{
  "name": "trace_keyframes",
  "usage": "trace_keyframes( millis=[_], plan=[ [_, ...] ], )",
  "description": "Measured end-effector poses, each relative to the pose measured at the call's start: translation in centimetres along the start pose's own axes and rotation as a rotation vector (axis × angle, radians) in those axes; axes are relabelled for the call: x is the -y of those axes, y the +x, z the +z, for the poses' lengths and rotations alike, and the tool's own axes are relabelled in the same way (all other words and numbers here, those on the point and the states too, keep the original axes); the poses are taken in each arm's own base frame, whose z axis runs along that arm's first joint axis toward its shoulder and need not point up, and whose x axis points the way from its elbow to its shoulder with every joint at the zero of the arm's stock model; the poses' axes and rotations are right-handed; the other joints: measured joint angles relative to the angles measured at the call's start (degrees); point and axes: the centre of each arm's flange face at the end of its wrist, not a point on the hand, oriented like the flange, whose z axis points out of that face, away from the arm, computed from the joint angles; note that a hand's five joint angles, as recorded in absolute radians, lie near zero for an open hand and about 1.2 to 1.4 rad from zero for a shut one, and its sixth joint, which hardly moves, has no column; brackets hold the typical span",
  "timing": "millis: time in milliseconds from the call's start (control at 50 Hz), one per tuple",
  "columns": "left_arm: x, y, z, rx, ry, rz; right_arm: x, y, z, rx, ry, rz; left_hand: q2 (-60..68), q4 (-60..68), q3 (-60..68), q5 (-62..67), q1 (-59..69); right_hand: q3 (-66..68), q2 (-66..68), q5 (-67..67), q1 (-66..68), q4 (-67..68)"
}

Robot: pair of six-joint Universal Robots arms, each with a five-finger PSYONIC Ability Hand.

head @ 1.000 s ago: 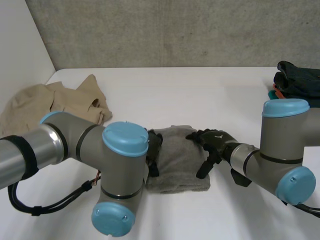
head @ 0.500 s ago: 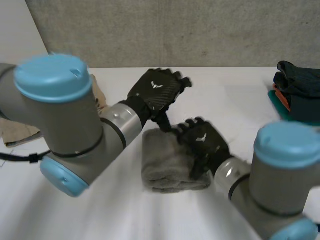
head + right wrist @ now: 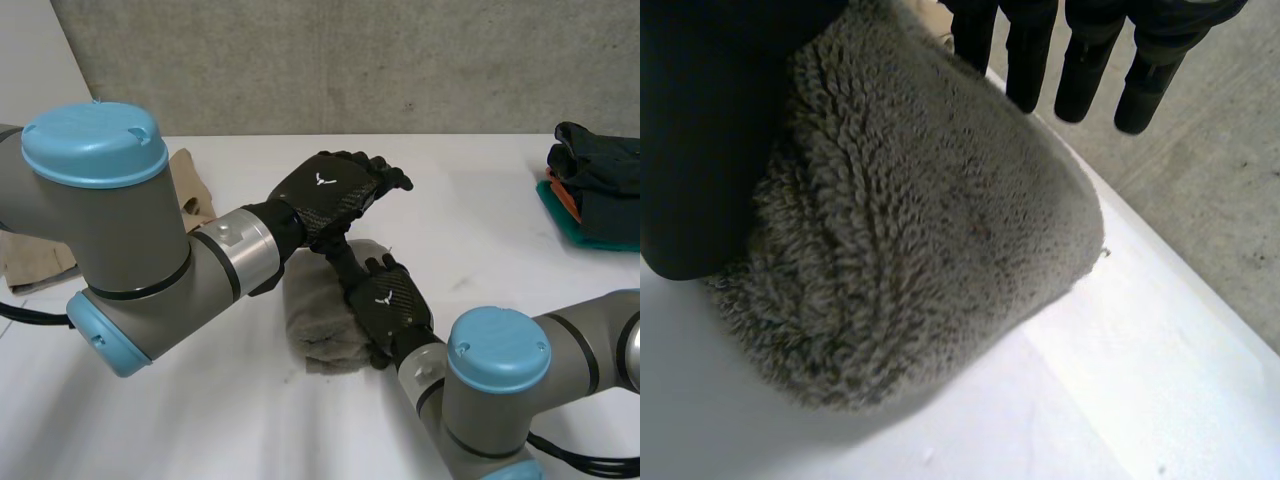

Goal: Fold the laundry.

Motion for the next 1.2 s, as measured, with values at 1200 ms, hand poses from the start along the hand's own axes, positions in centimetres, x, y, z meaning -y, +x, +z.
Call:
trace_keyframes(
  millis=[1200],
  plan=[
    [3.6,0.5,-2.0,0.01,0.087,0.037,-15.1,44.8,2.4,-0.458,0.413,0.215,0.0,0.0,0.0,0.0,0.0,49.0,48.3,47.4,42.1,51.1]
  ],
)
